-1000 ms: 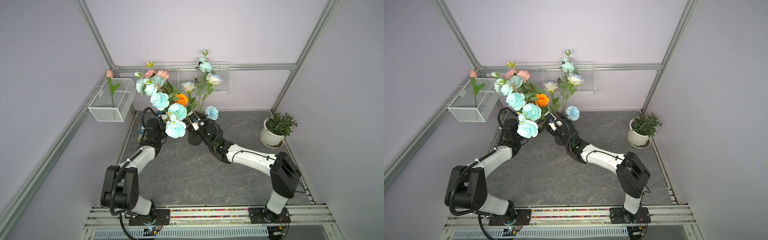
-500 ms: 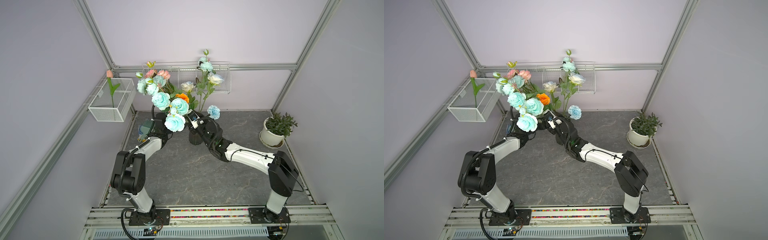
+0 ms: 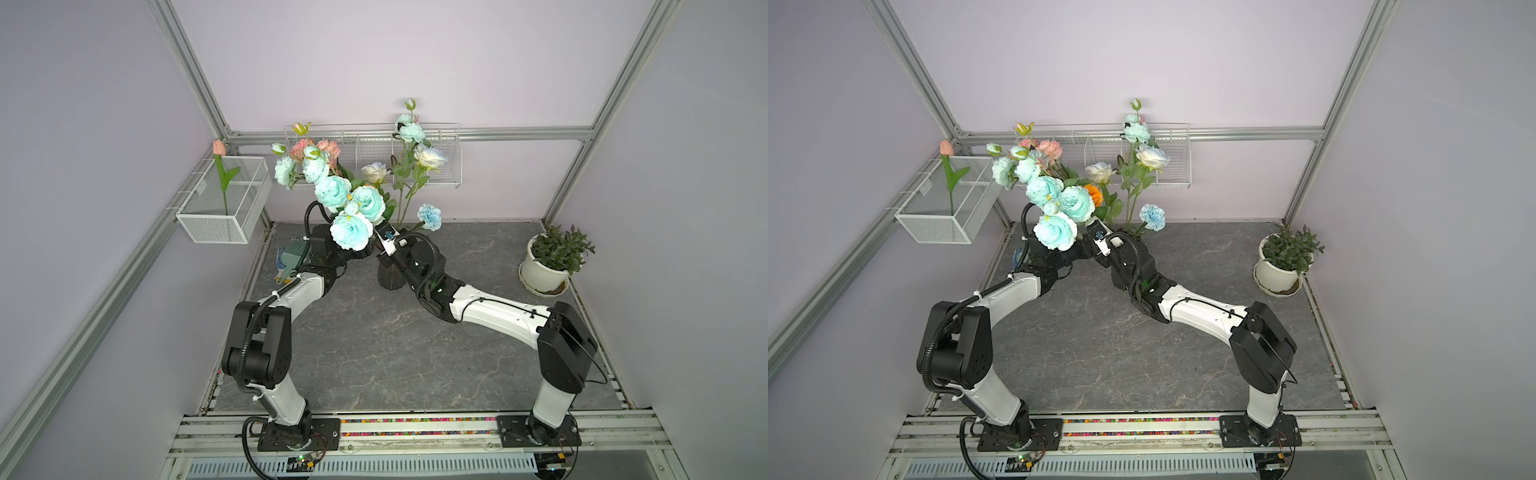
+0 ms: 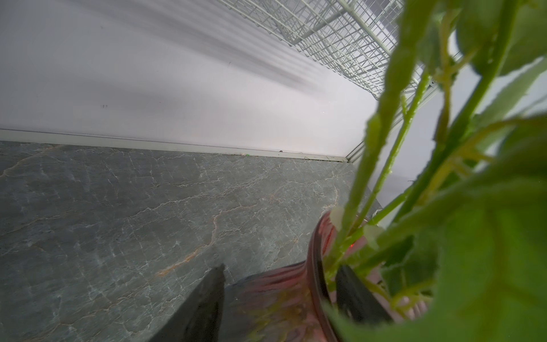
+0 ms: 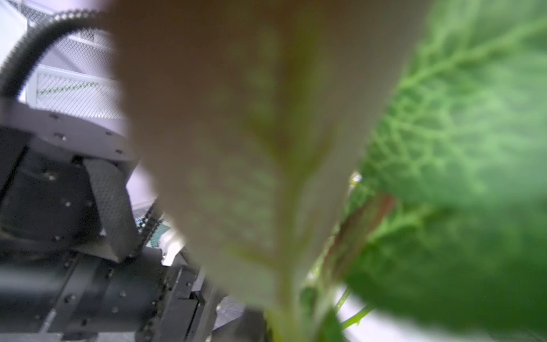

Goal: Pick out blue flowers from the vase
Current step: Pick up the flower from the vase.

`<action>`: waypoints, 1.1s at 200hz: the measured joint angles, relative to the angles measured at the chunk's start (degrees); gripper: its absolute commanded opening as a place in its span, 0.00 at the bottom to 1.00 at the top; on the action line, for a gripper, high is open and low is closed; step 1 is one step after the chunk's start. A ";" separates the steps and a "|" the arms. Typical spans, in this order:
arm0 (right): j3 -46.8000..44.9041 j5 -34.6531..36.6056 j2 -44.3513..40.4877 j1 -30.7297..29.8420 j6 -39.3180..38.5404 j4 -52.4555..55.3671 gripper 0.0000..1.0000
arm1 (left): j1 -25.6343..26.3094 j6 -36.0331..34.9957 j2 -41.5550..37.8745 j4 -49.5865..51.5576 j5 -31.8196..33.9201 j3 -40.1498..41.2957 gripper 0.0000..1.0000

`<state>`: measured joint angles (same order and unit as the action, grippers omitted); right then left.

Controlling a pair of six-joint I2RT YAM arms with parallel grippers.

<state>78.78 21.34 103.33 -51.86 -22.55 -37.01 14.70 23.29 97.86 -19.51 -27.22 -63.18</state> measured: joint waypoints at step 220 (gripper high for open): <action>1.05 -1.88 -23.15 -5.01 -4.48 7.50 0.07 | 0.00 -0.13 -0.15 -0.04 0.83 -0.02 0.55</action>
<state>79.83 19.46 80.18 -56.86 -27.03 -29.52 14.70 23.16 97.71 -19.55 -26.39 -63.20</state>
